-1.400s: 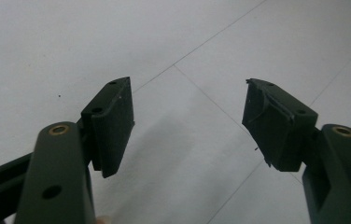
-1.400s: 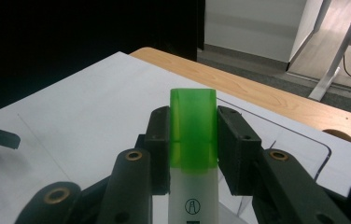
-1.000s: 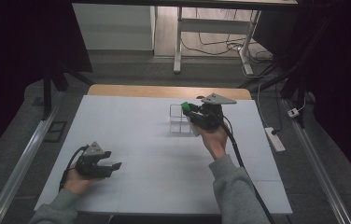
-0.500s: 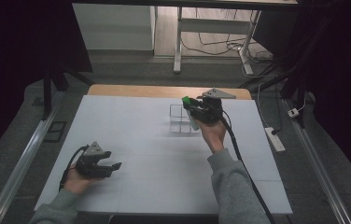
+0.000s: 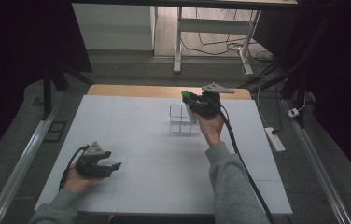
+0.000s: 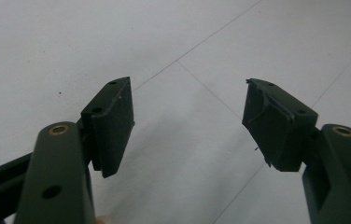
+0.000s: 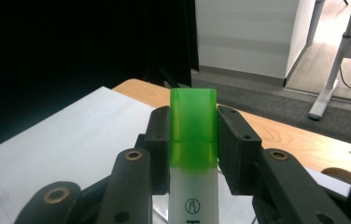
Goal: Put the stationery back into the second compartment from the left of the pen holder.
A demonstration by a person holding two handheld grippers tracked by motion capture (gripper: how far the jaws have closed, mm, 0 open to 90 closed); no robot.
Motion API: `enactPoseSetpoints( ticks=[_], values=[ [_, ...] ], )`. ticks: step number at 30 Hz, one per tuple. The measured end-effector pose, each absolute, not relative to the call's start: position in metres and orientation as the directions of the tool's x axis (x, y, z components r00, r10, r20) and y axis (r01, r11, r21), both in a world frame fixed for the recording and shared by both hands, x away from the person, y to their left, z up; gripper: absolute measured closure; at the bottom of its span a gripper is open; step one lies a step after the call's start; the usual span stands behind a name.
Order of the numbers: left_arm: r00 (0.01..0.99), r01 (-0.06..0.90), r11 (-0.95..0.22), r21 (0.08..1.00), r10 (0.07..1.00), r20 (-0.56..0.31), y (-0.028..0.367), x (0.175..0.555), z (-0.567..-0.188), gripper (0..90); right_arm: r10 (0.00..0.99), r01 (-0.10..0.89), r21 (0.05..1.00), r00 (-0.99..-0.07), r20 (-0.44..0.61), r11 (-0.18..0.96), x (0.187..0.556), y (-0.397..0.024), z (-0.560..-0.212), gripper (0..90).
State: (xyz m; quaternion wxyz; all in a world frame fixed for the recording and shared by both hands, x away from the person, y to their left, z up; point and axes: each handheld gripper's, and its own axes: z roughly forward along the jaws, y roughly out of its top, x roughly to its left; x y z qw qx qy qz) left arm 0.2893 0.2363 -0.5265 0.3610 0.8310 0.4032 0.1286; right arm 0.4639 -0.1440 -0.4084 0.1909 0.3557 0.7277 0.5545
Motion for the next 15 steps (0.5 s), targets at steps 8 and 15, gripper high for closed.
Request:
enactPoseSetpoints(
  ticks=[8,15],
  values=[
    [0.643,0.58,-0.419,0.699,0.762,-0.077,0.236,0.29,-0.528,33.2,0.729,0.301,0.95,-0.669,0.147,0.085,0.472,-0.141,-0.409,66.4],
    [0.645,0.58,-0.421,0.698,0.761,-0.077,0.236,0.29,-0.528,33.1,0.731,0.295,0.954,-0.662,0.167,0.049,0.481,-0.137,-0.41,66.3]
  ],
)
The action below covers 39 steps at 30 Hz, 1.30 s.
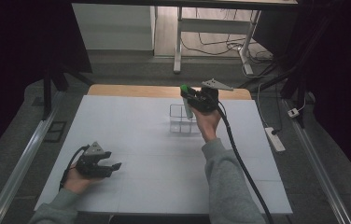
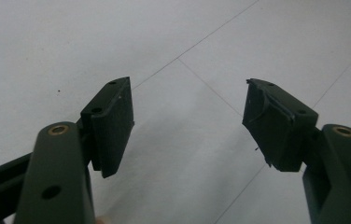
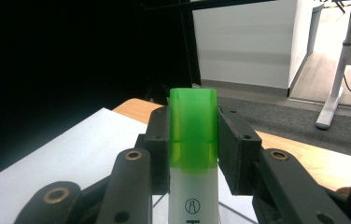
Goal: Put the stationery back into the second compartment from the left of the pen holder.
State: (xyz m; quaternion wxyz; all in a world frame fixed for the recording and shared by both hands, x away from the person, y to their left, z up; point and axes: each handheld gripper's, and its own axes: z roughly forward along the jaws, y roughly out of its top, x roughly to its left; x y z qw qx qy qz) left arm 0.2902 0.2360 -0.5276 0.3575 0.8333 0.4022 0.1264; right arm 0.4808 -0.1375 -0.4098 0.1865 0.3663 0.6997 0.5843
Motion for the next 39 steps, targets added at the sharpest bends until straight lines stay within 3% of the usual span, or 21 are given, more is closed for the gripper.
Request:
enactPoseSetpoints(
  ticks=[17,21,25,39],
  values=[
    [0.642,0.584,-0.417,0.697,0.763,-0.081,0.238,0.291,-0.529,33.0,0.743,0.277,0.96,-0.649,0.163,0.031,0.501,-0.134,-0.421,65.6],
    [0.645,0.583,-0.423,0.694,0.76,-0.078,0.238,0.292,-0.529,32.9,0.749,0.287,0.957,-0.645,0.156,0.049,0.501,-0.133,-0.424,55.4],
    [0.643,0.582,-0.418,0.698,0.762,-0.08,0.238,0.291,-0.529,32.9,0.753,0.312,0.946,-0.642,0.145,0.084,0.5,-0.134,-0.423,52.0],
    [0.643,0.578,-0.417,0.701,0.762,-0.076,0.237,0.29,-0.527,32.8,0.718,0.343,0.922,-0.687,0.114,0.182,0.484,-0.136,-0.418,47.4]
  ],
)
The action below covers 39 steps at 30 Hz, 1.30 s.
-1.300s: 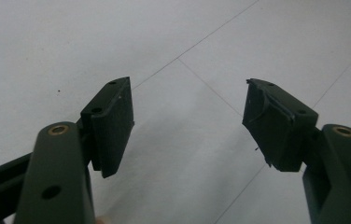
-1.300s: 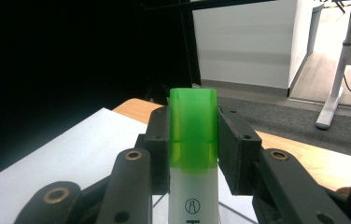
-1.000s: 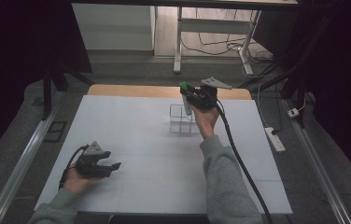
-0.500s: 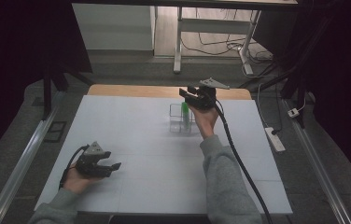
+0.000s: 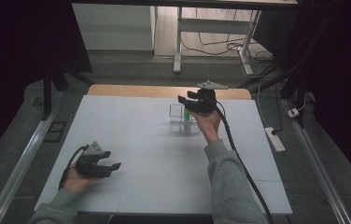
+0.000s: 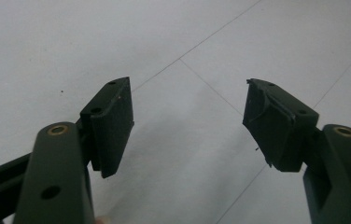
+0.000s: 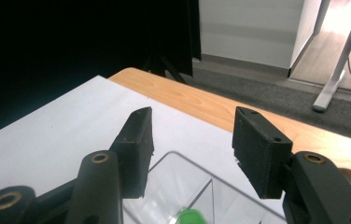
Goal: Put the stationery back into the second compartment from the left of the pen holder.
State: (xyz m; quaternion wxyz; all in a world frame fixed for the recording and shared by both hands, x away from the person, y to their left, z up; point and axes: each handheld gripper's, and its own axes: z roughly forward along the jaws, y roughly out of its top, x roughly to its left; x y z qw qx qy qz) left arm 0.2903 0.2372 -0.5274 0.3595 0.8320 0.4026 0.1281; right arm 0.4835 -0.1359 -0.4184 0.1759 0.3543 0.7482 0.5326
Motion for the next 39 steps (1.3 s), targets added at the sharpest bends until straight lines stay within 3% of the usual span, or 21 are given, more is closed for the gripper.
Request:
enactPoseSetpoints(
  ticks=[39],
  values=[
    [0.634,0.578,-0.411,0.705,0.77,-0.071,0.238,0.289,-0.526,32.6,0.655,0.426,0.802,-0.754,0.058,0.419,0.417,-0.191,-0.445,35.2]
  ],
)
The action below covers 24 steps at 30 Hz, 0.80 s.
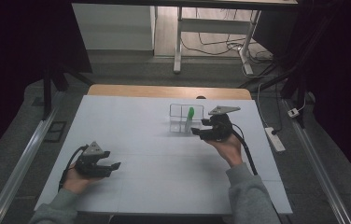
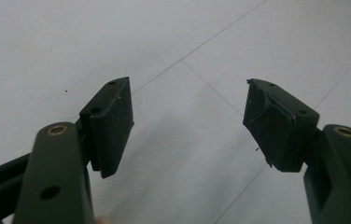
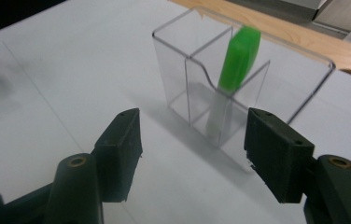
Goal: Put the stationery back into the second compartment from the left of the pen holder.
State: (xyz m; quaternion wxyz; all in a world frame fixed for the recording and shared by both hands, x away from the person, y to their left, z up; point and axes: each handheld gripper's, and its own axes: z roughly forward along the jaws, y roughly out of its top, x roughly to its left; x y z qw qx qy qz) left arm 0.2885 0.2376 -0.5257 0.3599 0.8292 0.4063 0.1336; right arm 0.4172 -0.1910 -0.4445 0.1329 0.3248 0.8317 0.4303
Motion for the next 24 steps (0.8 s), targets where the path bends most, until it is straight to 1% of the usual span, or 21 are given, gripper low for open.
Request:
enactPoseSetpoints(
  ticks=[8,24],
  values=[
    [0.632,0.577,-0.409,0.707,0.771,-0.07,0.238,0.288,-0.525,32.6,0.662,0.447,0.783,-0.747,0.061,0.432,0.402,-0.211,-0.461,32.9],
    [0.631,0.577,-0.408,0.708,0.773,-0.069,0.237,0.288,-0.525,32.5,0.69,0.486,0.768,-0.719,0.08,0.417,0.364,-0.255,-0.489,32.9]
  ],
)
